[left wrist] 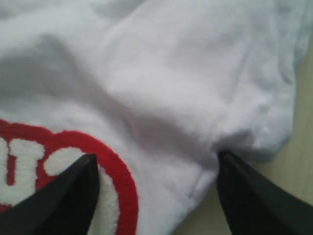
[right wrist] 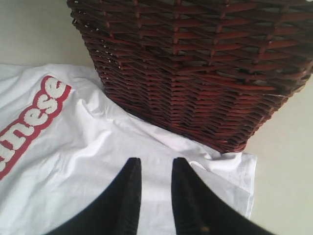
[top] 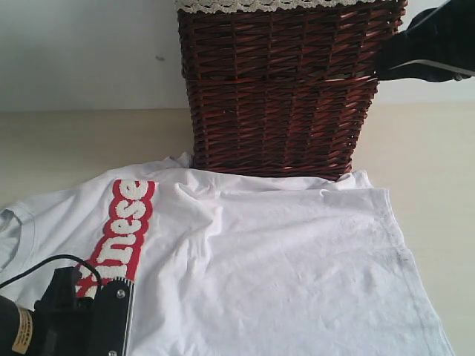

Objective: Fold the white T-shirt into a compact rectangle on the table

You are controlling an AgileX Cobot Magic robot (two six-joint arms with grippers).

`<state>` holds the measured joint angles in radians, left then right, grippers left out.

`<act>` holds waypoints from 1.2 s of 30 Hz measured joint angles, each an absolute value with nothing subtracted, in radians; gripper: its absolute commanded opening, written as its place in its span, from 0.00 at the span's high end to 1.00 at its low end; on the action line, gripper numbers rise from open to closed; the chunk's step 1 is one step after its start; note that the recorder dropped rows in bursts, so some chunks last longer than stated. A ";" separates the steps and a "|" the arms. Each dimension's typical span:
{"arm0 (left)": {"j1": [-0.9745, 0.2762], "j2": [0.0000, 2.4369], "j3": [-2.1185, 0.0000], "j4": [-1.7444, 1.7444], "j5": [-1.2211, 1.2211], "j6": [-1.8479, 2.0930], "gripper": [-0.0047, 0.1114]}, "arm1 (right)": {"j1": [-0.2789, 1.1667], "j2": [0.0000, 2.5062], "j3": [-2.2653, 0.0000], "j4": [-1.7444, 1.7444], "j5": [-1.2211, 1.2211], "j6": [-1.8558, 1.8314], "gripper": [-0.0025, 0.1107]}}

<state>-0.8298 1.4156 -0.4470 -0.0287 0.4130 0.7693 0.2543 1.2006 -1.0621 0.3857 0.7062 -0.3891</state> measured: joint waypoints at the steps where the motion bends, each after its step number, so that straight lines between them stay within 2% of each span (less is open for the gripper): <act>1: -0.830 1.430 -0.447 -0.019 0.418 0.769 0.57 | 0.254 1.201 -1.062 0.388 0.706 -0.391 0.77; 2: -0.830 1.453 -0.447 0.000 0.434 0.769 0.61 | 0.254 1.201 -1.062 0.402 0.708 -0.401 0.77; 3: -0.830 1.459 -0.447 0.000 0.443 0.769 0.72 | 0.254 1.201 -1.062 0.407 0.708 -0.405 0.77; 5: -0.830 1.463 -0.447 0.015 0.487 0.769 0.85 | 0.254 1.201 -1.062 0.418 0.710 -0.412 0.77; 7: -0.830 1.463 -0.447 0.050 0.508 0.767 0.90 | 0.254 1.201 -1.062 0.422 0.710 -0.416 0.77; 11: -0.830 1.463 -0.447 0.124 0.517 0.723 0.91 | 0.254 1.201 -1.062 0.422 0.718 -0.416 0.77; 13: -0.832 1.463 -0.447 0.180 0.543 0.698 0.96 | 0.254 1.201 -1.062 0.424 0.718 -0.416 0.77; 17: -0.832 1.421 -0.510 0.219 0.547 0.624 0.96 | 0.254 1.201 -1.062 0.430 0.718 -0.416 0.77; 19: -0.832 1.399 -0.535 0.222 0.537 0.592 0.91 | 0.254 1.201 -1.062 0.430 0.718 -0.416 0.77; 20: -0.832 1.391 -0.540 0.225 0.541 0.589 0.85 | 0.254 1.201 -1.062 0.430 0.718 -0.416 0.77; 22: -0.832 1.390 -0.544 0.230 0.587 0.586 0.65 | 0.254 1.201 -1.062 0.430 0.718 -0.423 0.77; 24: -0.832 1.390 -0.532 0.255 0.640 0.586 0.39 | 0.254 1.201 -1.062 0.432 0.720 -0.428 0.77; 25: -0.832 1.390 -0.520 0.271 0.658 0.586 0.32 | 0.254 1.201 -1.062 0.436 0.722 -0.430 0.77; 34: -0.832 1.390 -0.436 0.445 0.538 0.402 0.30 | 0.254 1.201 -1.062 0.441 0.742 -0.432 0.77; 36: -0.832 1.398 -0.407 0.463 0.465 0.399 0.36 | 0.254 1.201 -1.062 0.443 0.742 -0.434 0.77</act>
<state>-0.8320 1.3975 -0.4068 0.4633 0.4645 0.3987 0.2543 1.2006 -1.0621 0.4434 0.7423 -0.4336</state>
